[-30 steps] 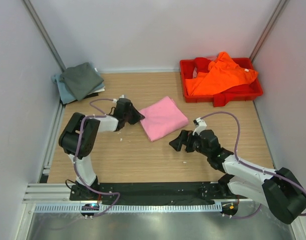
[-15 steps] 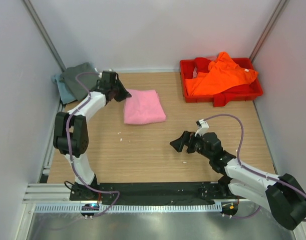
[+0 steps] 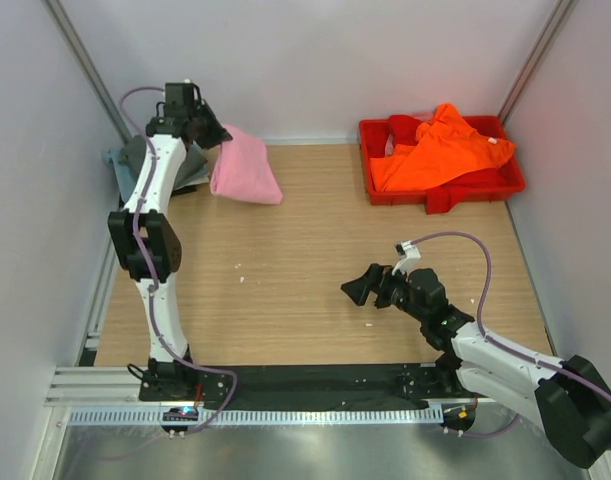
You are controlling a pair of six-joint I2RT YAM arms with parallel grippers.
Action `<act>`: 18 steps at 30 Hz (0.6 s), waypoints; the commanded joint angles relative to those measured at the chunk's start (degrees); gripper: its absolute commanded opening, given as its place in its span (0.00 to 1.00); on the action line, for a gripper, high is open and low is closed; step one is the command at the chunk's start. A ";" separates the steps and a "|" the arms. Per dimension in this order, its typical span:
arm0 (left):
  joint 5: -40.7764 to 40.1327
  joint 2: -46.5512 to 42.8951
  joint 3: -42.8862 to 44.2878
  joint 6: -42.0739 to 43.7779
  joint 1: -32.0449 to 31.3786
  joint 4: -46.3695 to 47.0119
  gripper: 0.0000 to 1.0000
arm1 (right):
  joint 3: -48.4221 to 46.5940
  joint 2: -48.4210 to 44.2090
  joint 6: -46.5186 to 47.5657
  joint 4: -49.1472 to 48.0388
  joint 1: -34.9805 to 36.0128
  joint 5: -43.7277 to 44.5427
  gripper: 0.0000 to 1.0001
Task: Fold and stack the t-shirts
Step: Neatly place the folded tshirt to the corner
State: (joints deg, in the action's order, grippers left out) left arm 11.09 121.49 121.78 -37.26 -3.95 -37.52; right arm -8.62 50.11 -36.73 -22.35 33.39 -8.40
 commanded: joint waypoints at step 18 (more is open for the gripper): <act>10.79 7.45 30.80 -2.29 14.93 1.65 0.00 | 0.80 -0.54 -0.80 -4.99 0.10 1.46 1.00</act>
State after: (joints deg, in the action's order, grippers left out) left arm 18.83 131.44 149.47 -36.42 9.23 -42.30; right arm -8.05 49.87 -37.45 -23.00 33.36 -8.21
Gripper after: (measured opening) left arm 0.032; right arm 0.996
